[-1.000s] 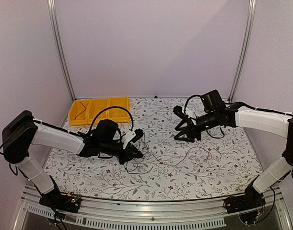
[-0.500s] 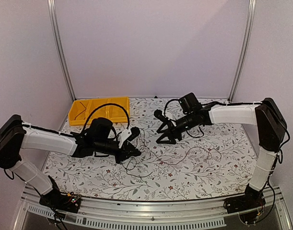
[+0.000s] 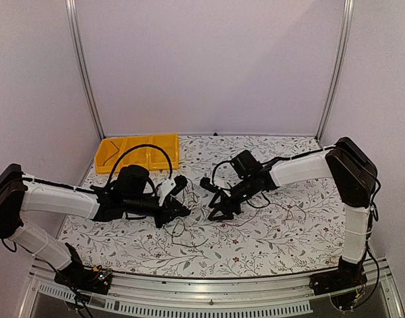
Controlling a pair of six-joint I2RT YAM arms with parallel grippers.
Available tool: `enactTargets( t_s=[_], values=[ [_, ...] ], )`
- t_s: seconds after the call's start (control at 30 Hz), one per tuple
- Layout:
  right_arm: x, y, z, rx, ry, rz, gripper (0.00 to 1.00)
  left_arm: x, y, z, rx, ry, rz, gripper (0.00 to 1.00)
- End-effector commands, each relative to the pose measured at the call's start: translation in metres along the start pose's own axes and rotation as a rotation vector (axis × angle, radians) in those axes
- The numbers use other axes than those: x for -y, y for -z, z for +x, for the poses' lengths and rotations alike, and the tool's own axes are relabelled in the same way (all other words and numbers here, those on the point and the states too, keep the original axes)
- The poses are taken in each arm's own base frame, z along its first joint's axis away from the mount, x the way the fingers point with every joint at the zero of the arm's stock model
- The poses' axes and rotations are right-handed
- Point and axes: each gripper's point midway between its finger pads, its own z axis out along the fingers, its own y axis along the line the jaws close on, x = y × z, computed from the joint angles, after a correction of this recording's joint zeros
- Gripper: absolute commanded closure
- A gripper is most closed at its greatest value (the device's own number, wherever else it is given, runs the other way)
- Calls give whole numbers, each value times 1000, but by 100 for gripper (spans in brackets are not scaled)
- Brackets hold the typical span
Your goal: Untangle the cables
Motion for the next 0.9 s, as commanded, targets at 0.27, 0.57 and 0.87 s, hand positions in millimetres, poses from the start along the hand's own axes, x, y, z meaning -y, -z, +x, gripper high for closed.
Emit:
enactTargets(
  t_s=[0.27,0.57,0.87],
  values=[
    [35,-5,-27,21,25,117,100,1,3,-5,26,-7,-21,100],
    [65,208,-137,297,35,376,100,-22,1,42,-70,151,-154,100],
    [60,320,-187,420,104,560,100,-22,-5,78,-141,256,-159,100]
  ],
)
